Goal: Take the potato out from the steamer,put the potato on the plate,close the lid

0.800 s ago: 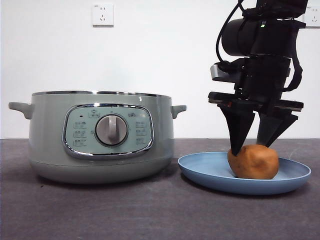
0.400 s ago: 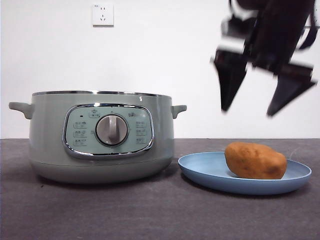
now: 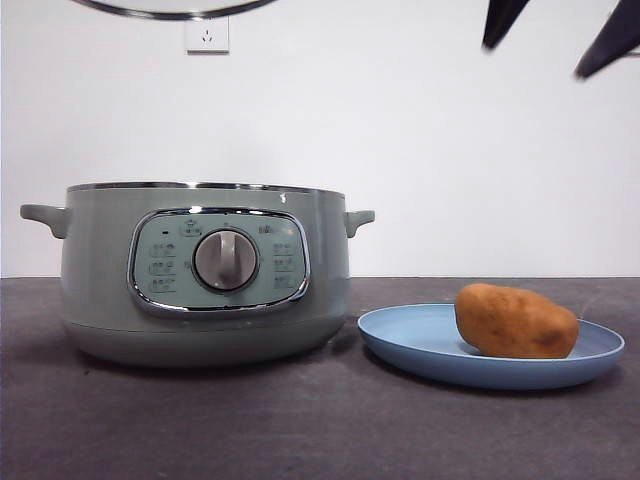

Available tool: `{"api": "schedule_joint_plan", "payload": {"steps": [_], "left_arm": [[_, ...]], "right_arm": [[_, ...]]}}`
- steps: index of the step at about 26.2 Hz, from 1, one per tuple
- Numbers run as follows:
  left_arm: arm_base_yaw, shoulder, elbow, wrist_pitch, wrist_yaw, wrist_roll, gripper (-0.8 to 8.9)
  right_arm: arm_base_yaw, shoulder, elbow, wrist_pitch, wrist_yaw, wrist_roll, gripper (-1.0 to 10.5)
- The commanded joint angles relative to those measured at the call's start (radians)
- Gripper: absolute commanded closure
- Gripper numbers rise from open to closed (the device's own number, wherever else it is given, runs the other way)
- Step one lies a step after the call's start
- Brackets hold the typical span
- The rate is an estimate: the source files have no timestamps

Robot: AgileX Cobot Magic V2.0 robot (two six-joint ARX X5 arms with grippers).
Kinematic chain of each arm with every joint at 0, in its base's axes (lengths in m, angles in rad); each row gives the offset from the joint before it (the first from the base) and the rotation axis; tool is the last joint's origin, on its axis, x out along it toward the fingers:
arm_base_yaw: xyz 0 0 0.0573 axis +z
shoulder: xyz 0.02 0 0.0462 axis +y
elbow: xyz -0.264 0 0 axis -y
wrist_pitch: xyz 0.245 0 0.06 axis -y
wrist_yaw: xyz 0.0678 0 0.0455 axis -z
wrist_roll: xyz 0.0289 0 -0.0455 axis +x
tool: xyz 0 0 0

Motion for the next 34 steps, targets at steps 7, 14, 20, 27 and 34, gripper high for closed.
{"api": "schedule_joint_plan", "payload": {"steps": [7, 14, 20, 27, 34], "left_arm": [[-0.039, 0.014, -0.132, 0.137, 0.011, -0.012, 8.21], [-0.054, 0.01, -0.307, 0.263, 0.004, -0.016, 8.21], [-0.054, 0.01, -0.366, 0.305, 0.005, -0.024, 8.21], [-0.058, 0.01, -0.438, 0.344, 0.004, -0.034, 8.21], [-0.058, 0.01, -0.575, 0.44, 0.003, -0.039, 8.21]], "right_arm": [[-0.026, -0.094, -0.005, -0.042, 0.006, 0.007, 4.5], [-0.051, -0.095, -0.005, -0.072, 0.005, 0.007, 4.5], [-0.053, -0.095, -0.005, -0.071, 0.006, 0.007, 4.5], [-0.053, -0.095, -0.005, -0.072, 0.006, 0.014, 4.5], [-0.053, -0.095, -0.005, -0.073, 0.005, 0.025, 4.5]]}}
